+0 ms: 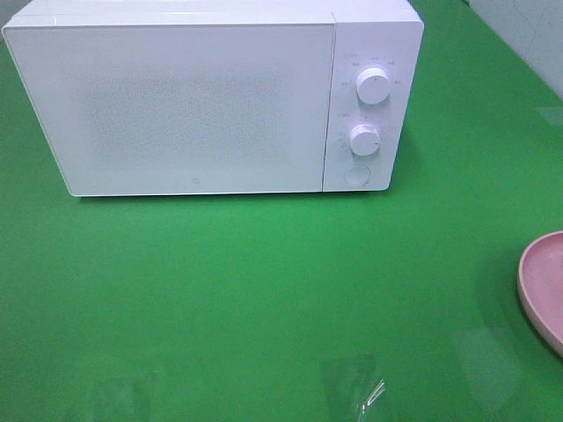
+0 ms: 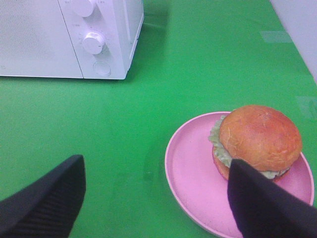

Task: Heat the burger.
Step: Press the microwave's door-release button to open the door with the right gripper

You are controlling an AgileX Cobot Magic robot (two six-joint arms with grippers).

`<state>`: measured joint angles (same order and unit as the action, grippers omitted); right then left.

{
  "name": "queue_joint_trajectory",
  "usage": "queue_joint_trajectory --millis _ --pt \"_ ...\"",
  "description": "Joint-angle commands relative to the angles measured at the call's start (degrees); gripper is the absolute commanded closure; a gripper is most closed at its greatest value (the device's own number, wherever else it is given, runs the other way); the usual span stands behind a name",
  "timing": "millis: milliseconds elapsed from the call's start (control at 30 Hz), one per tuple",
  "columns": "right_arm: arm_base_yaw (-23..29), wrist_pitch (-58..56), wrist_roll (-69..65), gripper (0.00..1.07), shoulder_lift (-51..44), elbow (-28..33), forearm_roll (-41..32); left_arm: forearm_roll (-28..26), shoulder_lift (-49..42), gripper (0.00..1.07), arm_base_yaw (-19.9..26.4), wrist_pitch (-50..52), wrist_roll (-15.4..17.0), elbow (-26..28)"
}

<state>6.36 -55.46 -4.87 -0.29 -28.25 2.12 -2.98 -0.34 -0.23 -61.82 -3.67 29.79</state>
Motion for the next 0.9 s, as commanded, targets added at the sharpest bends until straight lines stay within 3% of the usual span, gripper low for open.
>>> queue_joint_trajectory --millis 33,667,900 --pt "-0.34 0.46 0.0 0.32 -1.49 0.11 0.11 -0.06 -1.32 0.09 -0.11 0.52 -0.11 -0.17" --pt "-0.34 1.49 0.0 0.32 -1.49 -0.63 0.0 -0.06 -1.32 0.09 -0.11 0.52 -0.11 -0.17" --pt "-0.34 5.9 0.0 0.32 3.72 -1.38 -1.03 -0.06 -1.32 0.09 -0.11 0.52 -0.11 -0.17"
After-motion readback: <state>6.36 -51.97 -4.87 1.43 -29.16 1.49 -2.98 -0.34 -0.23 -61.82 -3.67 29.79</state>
